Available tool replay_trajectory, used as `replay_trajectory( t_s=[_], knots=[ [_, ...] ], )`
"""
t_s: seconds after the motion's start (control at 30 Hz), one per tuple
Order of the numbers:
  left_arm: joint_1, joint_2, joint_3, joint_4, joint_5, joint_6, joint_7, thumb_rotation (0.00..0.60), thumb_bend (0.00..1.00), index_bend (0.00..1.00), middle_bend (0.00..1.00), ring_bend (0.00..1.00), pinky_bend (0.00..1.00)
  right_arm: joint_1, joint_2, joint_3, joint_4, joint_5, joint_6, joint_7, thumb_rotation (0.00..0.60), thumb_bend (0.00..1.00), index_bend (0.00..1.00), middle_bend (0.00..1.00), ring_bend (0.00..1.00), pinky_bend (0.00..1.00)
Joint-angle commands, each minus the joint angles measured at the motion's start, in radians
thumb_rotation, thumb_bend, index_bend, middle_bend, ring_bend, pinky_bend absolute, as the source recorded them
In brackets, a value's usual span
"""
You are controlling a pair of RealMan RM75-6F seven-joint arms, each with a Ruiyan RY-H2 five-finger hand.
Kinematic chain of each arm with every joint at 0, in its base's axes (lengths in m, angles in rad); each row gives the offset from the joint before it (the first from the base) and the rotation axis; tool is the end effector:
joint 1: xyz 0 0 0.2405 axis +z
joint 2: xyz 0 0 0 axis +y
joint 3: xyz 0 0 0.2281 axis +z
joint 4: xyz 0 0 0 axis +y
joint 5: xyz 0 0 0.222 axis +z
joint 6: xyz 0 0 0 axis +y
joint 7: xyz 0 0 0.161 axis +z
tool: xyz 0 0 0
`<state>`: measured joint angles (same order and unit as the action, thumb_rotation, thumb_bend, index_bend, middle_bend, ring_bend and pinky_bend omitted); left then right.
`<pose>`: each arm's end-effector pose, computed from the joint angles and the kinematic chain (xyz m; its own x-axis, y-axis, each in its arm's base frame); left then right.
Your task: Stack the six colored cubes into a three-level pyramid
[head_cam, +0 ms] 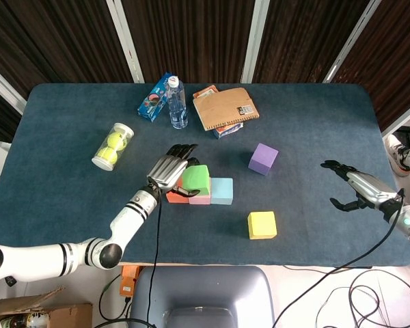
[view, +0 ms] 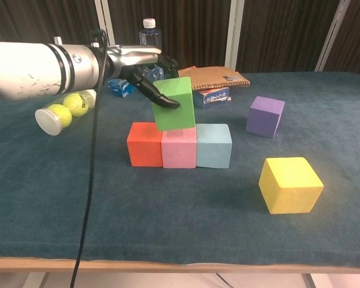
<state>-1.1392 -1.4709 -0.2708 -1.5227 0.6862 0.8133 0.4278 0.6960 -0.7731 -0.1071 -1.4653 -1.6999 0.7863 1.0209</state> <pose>-0.0070 0.3957 -0.0208 0.4210 0.3086 0.8530 0.8580 -0.4405 -0.2641 -0.2741 -0.3287 0.1773 0.1488 -0.5552 0.8183 -0.9886 -0.0644 0.1360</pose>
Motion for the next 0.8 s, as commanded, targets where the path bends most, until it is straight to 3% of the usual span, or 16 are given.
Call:
replay_trajectory(
  t_s=[0.03, 0.37, 0.8],
  knots=[
    [0.002, -0.013, 0.017, 0.044, 0.059, -0.021, -0.030, 0.405, 0.42, 0.46, 0.03, 0.00, 0.07, -0.001, -0.002, -0.002, 0.003, 0.003, 0.001, 0.004, 0.600, 0.37, 0.00, 0.00, 0.00, 0.00],
    [0.009, -0.021, 0.023, 0.130, 0.195, -0.083, -0.142, 0.466, 0.44, 0.46, 0.02, 0.00, 0.07, -0.003, -0.003, -0.010, -0.001, 0.016, -0.009, -0.011, 0.600, 0.37, 0.00, 0.00, 0.00, 0.00],
    [0.011, 0.019, 0.030, 0.100, 0.130, -0.104, -0.150, 0.463, 0.44, 0.46, 0.02, 0.00, 0.07, 0.002, -0.015, -0.005, -0.010, 0.036, -0.027, -0.039, 0.600, 0.37, 0.00, 0.00, 0.00, 0.00]
  ],
)
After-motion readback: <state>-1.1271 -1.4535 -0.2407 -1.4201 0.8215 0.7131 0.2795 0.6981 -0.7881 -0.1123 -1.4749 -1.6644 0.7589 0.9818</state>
